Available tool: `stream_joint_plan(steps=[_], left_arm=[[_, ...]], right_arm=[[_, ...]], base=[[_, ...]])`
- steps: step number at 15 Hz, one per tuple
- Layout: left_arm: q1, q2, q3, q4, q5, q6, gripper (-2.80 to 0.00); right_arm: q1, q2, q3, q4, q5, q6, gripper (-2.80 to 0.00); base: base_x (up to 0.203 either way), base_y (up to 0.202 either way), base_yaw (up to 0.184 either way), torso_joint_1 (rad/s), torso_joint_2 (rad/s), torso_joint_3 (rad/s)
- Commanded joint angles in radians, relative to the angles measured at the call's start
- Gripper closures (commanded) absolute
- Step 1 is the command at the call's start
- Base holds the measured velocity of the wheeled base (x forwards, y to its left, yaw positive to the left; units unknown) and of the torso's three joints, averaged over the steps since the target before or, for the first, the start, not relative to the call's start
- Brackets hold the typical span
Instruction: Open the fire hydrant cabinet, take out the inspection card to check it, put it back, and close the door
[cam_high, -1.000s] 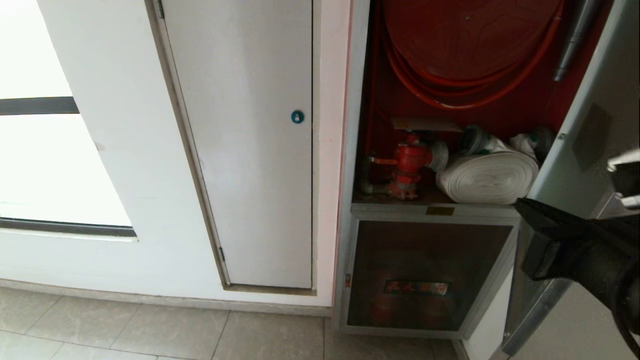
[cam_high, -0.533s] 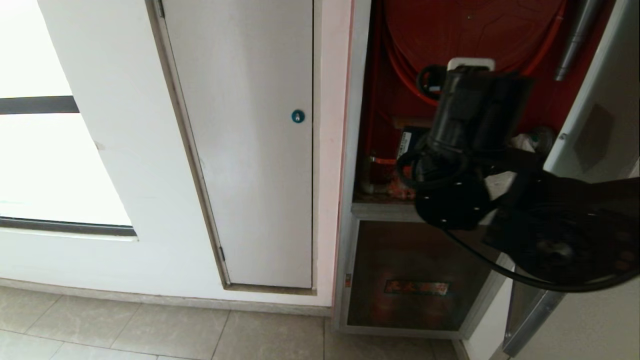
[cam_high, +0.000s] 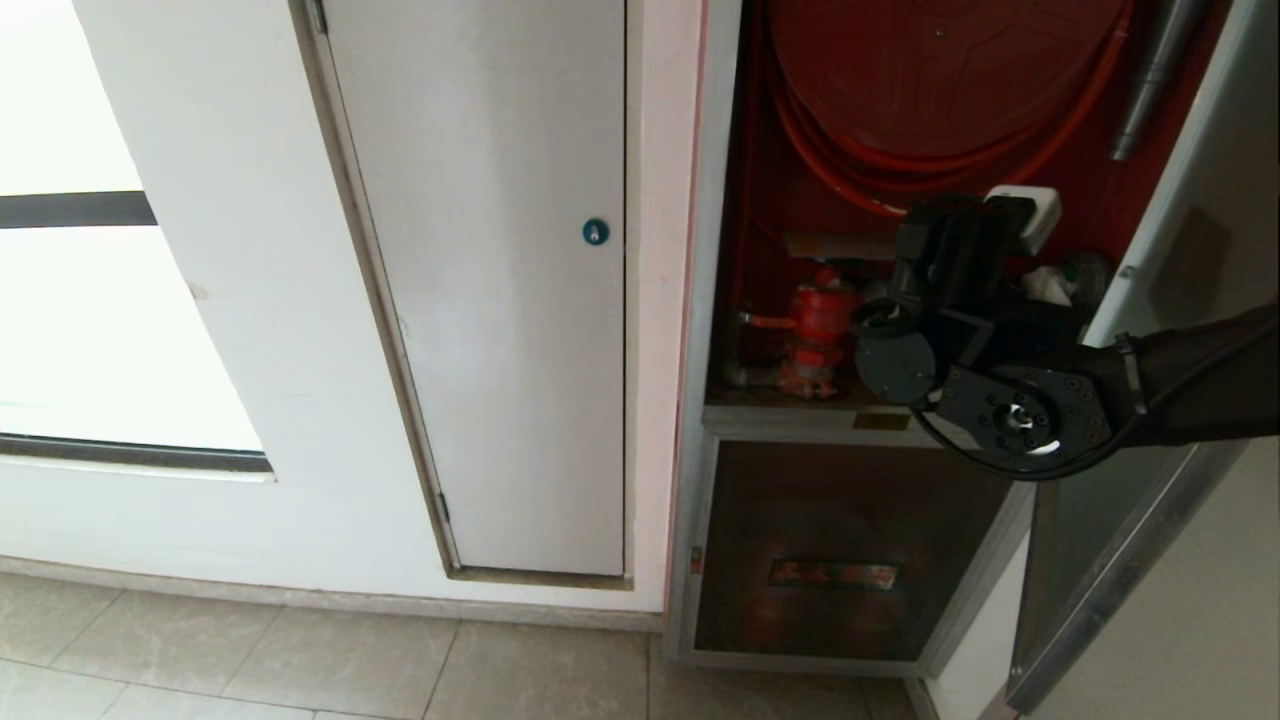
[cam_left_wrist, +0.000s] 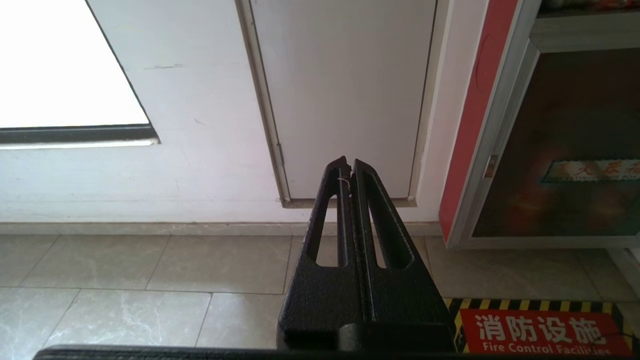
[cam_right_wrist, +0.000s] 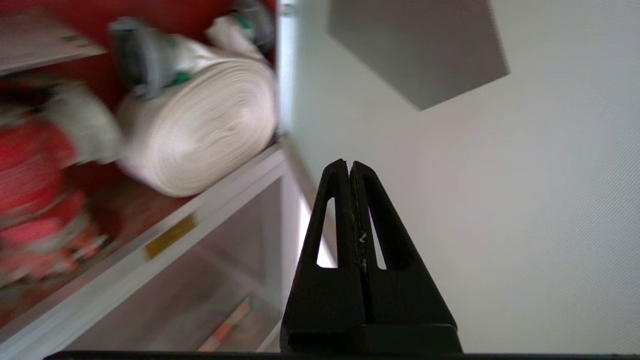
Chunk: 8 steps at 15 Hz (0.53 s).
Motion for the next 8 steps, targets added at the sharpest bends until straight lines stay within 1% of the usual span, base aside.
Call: stream_joint_plan(steps=[1, 4, 8], left_arm=[[0.000, 0.002, 0.000, 0.001, 0.000, 0.001, 0.00], [0.000, 0.002, 0.000, 0.001, 0.000, 0.001, 0.00], [0.000, 0.000, 0.000, 0.000, 0.000, 0.001, 0.00]], right_arm=[[-0.021, -0.029, 0.028, -0.006, -0.009, 0.000, 0.00], [-0.046, -0.064, 0.078, -0.023, -0.007, 0.000, 0.00], [-0.077, -0.134, 0.197, -0.049, -0.002, 0.000, 0.00]], base=[[0.000, 0.000, 0.000, 0.000, 0.00, 0.000], [0.000, 0.000, 0.000, 0.000, 0.00, 0.000], [0.000, 0.000, 0.000, 0.000, 0.00, 0.000]])
